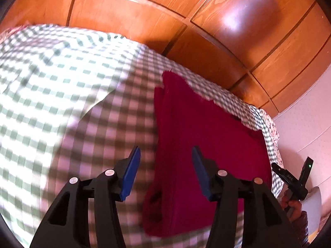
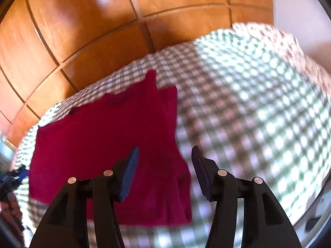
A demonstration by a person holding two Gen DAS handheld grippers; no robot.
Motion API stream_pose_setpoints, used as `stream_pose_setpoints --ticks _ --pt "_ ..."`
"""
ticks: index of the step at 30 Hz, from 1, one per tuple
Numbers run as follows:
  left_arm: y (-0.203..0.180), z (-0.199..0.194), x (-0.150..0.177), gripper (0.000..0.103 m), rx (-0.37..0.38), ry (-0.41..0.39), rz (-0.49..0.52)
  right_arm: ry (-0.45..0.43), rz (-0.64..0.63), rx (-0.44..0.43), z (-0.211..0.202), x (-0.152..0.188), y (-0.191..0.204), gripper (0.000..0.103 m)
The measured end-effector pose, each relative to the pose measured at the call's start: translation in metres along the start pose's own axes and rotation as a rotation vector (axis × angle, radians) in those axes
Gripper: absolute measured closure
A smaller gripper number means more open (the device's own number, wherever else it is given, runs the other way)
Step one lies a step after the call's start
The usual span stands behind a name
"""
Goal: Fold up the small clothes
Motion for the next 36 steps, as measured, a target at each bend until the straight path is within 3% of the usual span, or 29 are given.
stream_pose_setpoints --ticks 5,6,7,8,9,11,15,19,24,30,31,33,36 --pt "-0.017 0.022 -0.023 0.053 -0.006 0.004 0.034 0.051 -0.049 0.047 0.045 -0.031 0.010 0.051" --pt "-0.019 0.027 -0.026 0.053 -0.009 0.008 0.040 0.066 -0.052 0.049 0.054 -0.035 0.010 0.055" --pt "-0.022 0.034 -0.029 0.058 -0.014 0.018 0.049 0.081 -0.053 0.056 0.062 -0.038 0.009 0.058" --pt "-0.025 0.041 -0.030 0.082 -0.015 0.030 0.060 0.091 -0.055 0.059 0.066 -0.039 0.010 0.065" --pt "-0.027 0.046 -0.032 0.096 -0.021 0.042 0.074 0.104 -0.061 0.051 0.071 -0.040 0.011 0.082" --pt "-0.030 0.044 -0.041 0.096 -0.027 0.006 0.084 0.090 -0.088 0.071 0.069 -0.047 0.015 0.096" --pt "-0.031 0.038 -0.058 0.096 -0.030 -0.050 0.069 -0.015 -0.072 0.056 0.045 -0.069 0.018 0.097" --pt "-0.024 0.059 -0.064 0.096 -0.106 -0.028 0.057 -0.018 -0.053 0.077 0.059 -0.077 0.011 0.097" --pt "-0.016 0.096 -0.052 0.094 -0.234 0.032 0.123 0.073 -0.013 0.152 0.111 -0.052 -0.010 0.097" --pt "-0.037 0.081 -0.057 0.073 -0.320 -0.008 0.178 0.053 -0.065 0.181 0.108 -0.051 -0.004 0.095" --pt "-0.041 0.074 -0.057 0.070 -0.322 -0.025 0.183 0.048 -0.068 0.175 0.102 -0.054 -0.001 0.092" --pt "-0.047 0.060 -0.056 0.065 -0.315 -0.066 0.192 0.006 -0.076 0.154 0.088 -0.061 0.010 0.063" --pt "-0.059 0.048 -0.045 0.065 -0.288 -0.094 0.212 -0.043 -0.137 0.058 0.074 -0.069 0.048 0.056"
Point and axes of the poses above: each gripper's, at about its wrist camera, not at the fingertips, and z roughly the way its jaws point, y to its left, x to its underside, the point moved 9 cm from there along z, roughly the way its jaws point, and after that the axes turned 7 degrees about -x, right-handed, at the moved point
